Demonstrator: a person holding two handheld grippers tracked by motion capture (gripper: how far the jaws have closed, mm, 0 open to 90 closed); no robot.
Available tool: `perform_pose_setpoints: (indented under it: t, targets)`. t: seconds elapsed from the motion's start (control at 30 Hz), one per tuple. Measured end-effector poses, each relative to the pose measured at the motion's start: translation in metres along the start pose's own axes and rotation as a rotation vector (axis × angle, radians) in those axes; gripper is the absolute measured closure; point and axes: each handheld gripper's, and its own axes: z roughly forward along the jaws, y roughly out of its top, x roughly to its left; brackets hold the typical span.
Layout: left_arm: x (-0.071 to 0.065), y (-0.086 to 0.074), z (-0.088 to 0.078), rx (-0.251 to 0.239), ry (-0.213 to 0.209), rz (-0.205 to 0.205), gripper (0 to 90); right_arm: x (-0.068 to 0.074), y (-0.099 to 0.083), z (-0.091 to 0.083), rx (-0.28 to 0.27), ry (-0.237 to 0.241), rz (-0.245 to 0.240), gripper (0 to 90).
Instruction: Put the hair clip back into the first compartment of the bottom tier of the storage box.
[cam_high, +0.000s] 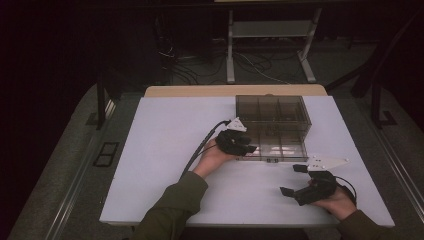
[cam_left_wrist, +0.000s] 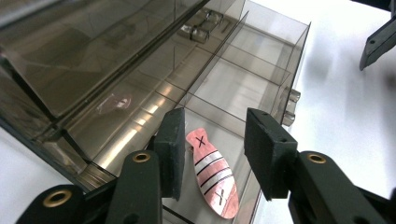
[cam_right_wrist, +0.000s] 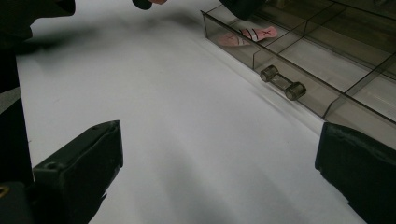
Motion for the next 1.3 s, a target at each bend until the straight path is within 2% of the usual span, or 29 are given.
perform_pose_setpoints:
  t: [0.43,0.7,0.9,1.3]
  targets:
    - [-0.005,0.006,-0.020,-0.033,-0.016,0.000,46.1,0.000,0.002,0.002,-0.001,0.003,-0.008,0.4]
    - [-0.007,0.006,-0.038,-0.052,-0.008,-0.001,41.5,0.000,0.003,0.003,-0.001,0.004,-0.015,0.4]
    - [-0.009,0.003,-0.050,-0.057,0.003,0.009,37.9,0.001,0.003,0.003,-0.001,0.006,-0.015,0.4]
    - [-0.011,-0.014,-0.069,-0.065,0.030,-0.002,29.7,0.001,0.003,0.002,-0.005,0.010,-0.014,0.4]
